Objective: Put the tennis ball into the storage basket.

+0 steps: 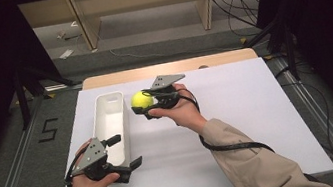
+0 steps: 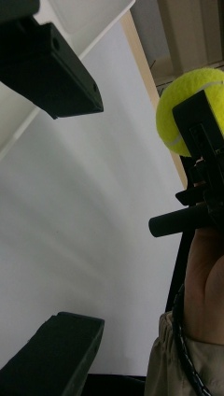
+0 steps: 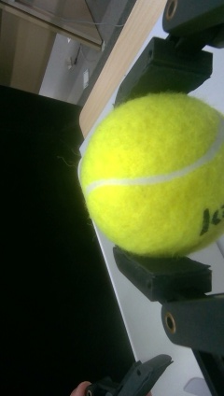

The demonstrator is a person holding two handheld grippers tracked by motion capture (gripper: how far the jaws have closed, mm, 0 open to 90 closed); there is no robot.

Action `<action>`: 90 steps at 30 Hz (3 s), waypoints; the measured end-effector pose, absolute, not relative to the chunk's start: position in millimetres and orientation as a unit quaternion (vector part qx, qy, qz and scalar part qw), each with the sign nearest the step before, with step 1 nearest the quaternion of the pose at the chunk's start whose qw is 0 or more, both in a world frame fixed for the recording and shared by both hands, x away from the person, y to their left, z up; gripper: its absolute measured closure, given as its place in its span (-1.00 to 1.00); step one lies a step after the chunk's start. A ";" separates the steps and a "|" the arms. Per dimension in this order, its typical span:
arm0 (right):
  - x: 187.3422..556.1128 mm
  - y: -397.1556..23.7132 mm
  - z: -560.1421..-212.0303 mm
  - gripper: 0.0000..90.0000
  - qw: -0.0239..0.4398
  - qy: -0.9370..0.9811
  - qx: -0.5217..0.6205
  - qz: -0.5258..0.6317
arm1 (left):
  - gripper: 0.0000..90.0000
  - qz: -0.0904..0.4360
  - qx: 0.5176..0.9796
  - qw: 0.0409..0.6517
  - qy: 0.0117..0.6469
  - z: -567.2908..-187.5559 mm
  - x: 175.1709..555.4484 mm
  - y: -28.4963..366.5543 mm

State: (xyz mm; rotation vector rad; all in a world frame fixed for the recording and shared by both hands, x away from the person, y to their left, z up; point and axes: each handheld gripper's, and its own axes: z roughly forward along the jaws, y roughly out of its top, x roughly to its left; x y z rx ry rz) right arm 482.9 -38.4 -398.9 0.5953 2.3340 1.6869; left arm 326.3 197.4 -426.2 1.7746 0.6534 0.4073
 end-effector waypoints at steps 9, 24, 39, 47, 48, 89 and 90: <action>483.6 -33.3 -398.6 -0.41 0.099 0.790 0.199 0.571 | -1.00 0.173 0.756 0.567 0.277 -426.2 326.6 197.3; 485.1 -26.1 -396.9 -0.41 0.096 0.792 0.194 0.571 | -1.00 0.174 0.756 0.567 0.276 -426.2 326.6 197.3; 487.0 -18.2 -394.5 -0.41 0.096 0.792 0.188 0.572 | -1.00 0.173 0.756 0.567 0.277 -426.0 326.4 197.2; 488.0 -15.1 -392.9 -0.41 0.095 0.793 0.187 0.572 | -1.00 0.173 0.756 0.567 0.277 -426.0 326.4 197.1; 488.1 -14.5 -392.9 -0.41 0.095 0.793 0.187 0.572 | -1.00 0.173 0.755 0.568 0.277 -426.1 326.5 197.0; 492.6 0.9 -390.9 -0.41 0.089 0.794 0.182 0.573 | -1.00 0.173 0.756 0.567 0.276 -426.0 326.5 197.0; 492.7 1.3 -390.8 -0.41 0.089 0.794 0.182 0.574 | -1.00 0.173 0.756 0.568 0.276 -426.1 326.5 196.9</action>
